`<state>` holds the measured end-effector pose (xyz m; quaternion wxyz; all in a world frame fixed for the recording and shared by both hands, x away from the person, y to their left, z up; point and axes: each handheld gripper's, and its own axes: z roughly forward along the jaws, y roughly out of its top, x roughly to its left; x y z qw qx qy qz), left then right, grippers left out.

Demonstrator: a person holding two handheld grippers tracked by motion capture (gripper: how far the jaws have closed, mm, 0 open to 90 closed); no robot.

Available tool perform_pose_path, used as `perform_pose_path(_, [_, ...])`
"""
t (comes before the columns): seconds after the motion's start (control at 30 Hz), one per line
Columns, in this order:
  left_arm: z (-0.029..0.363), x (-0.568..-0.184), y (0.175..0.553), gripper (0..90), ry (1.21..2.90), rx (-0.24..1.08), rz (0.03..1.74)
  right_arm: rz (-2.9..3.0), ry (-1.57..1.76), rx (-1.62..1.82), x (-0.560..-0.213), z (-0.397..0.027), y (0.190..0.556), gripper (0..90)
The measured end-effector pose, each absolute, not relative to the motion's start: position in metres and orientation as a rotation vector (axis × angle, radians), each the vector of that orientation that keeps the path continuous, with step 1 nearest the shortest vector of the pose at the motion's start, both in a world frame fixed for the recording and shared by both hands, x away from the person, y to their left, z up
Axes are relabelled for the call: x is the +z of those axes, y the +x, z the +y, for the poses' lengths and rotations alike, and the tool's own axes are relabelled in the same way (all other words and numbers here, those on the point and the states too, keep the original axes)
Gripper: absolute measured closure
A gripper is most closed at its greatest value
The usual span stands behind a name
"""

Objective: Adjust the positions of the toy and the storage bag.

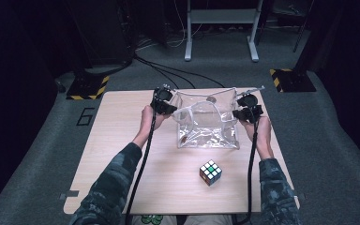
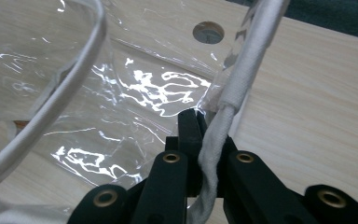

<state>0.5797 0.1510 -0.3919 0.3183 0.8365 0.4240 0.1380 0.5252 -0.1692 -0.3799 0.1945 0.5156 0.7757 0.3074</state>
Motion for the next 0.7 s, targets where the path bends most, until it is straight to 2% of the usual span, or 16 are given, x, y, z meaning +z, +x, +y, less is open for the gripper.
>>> perform_pose_path(0.37, [0.184,-0.378,0.577,89.6,2.223,0.353,1.113,2.11,1.519,0.838,-0.373,-0.203,0.525,89.2])
perform_pose_path(0.7, [0.211,-0.366,0.575,89.6,2.22,0.361,1.136,2.144,1.485,0.828,-0.365,-0.191,0.524,89.2])
